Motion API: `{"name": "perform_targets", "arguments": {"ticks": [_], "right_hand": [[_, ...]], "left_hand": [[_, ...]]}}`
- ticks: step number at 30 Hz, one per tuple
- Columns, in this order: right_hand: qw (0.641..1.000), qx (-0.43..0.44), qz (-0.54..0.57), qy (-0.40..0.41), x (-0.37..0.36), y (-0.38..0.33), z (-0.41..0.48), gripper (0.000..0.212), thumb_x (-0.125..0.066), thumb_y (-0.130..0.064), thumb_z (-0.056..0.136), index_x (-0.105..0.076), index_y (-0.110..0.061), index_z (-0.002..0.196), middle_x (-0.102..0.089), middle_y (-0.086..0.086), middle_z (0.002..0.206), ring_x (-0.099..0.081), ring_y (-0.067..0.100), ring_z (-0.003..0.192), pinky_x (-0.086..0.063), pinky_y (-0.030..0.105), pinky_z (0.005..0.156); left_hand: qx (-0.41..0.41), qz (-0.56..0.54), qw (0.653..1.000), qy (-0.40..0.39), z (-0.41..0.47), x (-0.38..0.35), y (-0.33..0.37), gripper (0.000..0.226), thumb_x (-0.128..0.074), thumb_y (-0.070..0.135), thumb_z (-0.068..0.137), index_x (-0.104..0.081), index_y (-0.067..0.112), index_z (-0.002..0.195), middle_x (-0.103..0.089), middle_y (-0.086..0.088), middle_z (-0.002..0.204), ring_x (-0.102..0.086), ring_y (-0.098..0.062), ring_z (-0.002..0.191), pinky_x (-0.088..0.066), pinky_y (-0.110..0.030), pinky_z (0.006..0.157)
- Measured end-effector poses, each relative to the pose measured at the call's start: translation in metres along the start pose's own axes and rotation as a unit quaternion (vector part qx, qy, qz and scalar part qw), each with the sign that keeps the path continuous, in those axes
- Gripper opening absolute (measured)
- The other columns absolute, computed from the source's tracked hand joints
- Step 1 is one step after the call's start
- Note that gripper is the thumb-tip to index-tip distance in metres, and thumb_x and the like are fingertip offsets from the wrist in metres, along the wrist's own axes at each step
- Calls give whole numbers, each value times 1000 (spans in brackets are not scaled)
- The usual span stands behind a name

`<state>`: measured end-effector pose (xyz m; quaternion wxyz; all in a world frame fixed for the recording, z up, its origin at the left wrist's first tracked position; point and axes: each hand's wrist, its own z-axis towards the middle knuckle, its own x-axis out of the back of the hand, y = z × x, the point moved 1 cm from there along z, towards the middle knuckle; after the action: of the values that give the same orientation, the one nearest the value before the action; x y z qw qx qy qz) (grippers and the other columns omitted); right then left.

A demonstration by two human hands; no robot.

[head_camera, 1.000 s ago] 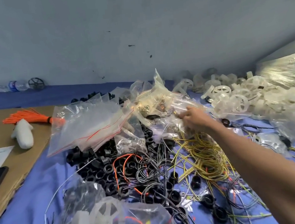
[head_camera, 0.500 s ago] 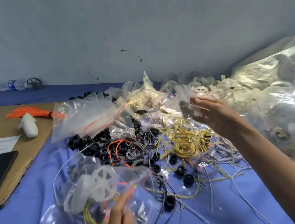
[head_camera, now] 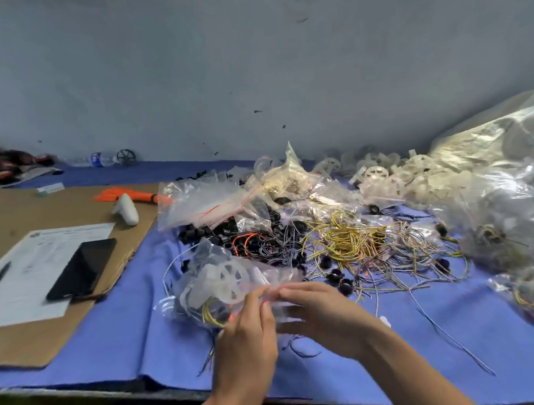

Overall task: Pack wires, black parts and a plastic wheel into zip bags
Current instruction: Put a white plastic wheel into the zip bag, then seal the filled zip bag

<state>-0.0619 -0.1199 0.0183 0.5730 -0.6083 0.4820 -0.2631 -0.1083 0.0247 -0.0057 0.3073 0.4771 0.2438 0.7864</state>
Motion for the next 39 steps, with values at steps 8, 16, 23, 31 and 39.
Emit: {"name": "perform_targets", "arguments": {"ticks": [8,16,23,31,39], "right_hand": [[973,60,-213,58,-46,15,34,15,-44,5,86,-59,8,89,-53,9,69,-47,16,65,-38,36,59],[748,308,-468,355,-11,17,-9,15,-72,-25,81,-65,-30,93,-59,-14,79,-54,4,67,-36,20,57],[763,125,-581,255,9,-28,35,34,-52,-6,90,-66,-19,119,-73,6,103,-65,20,75,-52,30,63],[938,193,-244,154,-40,-137,53,23,-49,-1,97,-67,0,112,-67,13,72,-58,13,50,-50,24,48],[958,249,-35,137,-36,-198,-16,25,-46,9,88,-66,4,102,-60,18,66,-54,19,47,-50,23,48]], "left_hand": [[-51,-9,999,8,-4,24,-7,36,-46,37,102,-49,38,137,-72,11,110,-66,-15,98,-49,-33,75],[39,86,996,5,-45,2,-24,49,-56,77,70,-30,42,92,-45,13,64,-65,-14,77,-42,-31,59],[50,113,992,20,-32,19,-26,25,-59,53,89,-39,40,96,-53,20,71,-57,-13,69,-38,-29,56],[76,-140,972,174,76,128,18,16,-59,37,79,-66,23,83,-74,4,72,-72,-22,77,-58,-46,78],[-25,-198,965,169,96,156,58,9,-76,24,82,-70,26,89,-74,11,80,-72,-8,76,-56,-29,71]]}}
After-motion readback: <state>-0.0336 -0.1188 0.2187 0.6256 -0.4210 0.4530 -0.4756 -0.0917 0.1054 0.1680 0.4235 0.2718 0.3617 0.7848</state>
